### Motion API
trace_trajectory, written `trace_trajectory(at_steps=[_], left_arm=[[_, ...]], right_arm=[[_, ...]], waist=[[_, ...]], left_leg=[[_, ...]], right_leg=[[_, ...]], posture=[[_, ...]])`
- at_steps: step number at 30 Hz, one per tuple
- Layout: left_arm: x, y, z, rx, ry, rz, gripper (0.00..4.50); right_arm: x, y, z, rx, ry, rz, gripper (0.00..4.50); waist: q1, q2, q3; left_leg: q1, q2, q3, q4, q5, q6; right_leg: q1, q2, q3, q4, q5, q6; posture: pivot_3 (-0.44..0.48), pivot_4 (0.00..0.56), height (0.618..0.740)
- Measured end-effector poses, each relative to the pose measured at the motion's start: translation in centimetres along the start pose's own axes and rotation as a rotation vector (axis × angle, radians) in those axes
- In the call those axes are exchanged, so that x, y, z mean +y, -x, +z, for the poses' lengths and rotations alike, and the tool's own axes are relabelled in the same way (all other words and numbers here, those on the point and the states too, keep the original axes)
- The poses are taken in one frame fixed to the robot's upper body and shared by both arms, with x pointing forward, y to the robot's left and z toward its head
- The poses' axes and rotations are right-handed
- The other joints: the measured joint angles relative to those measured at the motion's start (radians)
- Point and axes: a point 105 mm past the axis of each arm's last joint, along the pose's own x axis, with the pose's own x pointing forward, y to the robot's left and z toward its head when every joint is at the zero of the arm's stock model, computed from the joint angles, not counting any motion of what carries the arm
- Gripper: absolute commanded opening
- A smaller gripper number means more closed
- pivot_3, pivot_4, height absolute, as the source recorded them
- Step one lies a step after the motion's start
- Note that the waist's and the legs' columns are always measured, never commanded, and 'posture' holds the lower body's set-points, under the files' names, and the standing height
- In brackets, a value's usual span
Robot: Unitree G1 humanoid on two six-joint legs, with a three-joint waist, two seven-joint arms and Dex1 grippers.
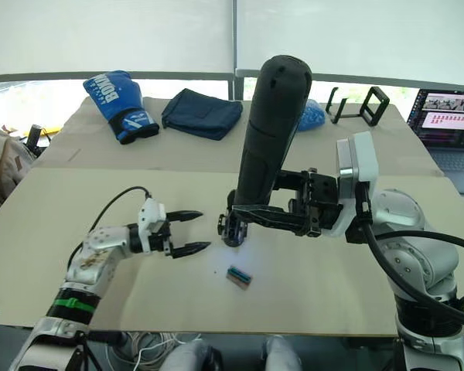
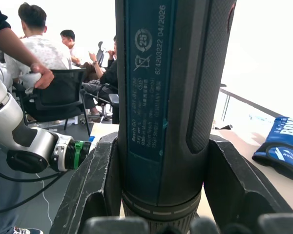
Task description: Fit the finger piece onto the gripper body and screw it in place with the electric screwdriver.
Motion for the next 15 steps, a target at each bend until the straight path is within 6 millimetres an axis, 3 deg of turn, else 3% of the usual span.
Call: trace_trajectory(at_steps=[4, 15], left_arm=[[-1.2, -2.2, -2.0, 0.020, 0.034, -0.025, 4.47], [-0.6, -4.3, -1.8, 0.049, -0.017, 0.001, 4.47]], right_arm=[[0.1, 0.3, -0.5, 0.009, -0.018, -0.010, 1.93], [0.1, 0.6, -0.9, 0.023, -0.030, -0.025, 1.93]], waist=[[0.000, -0.001, 0.000], [0.001, -0.001, 0.000]], left_leg=[[0.000, 0.000, 0.000, 0.000, 0.000, 0.000], [0.000, 0.000, -0.002, 0.001, 0.000, 0.000]], right_leg=[[0.000, 0.000, 0.000, 0.000, 0.000, 0.000], [0.000, -0.002, -0.001, 0.000, 0.000, 0.000]], posture=[[0.000, 0.150, 0.740], [0.000, 0.150, 0.740]])
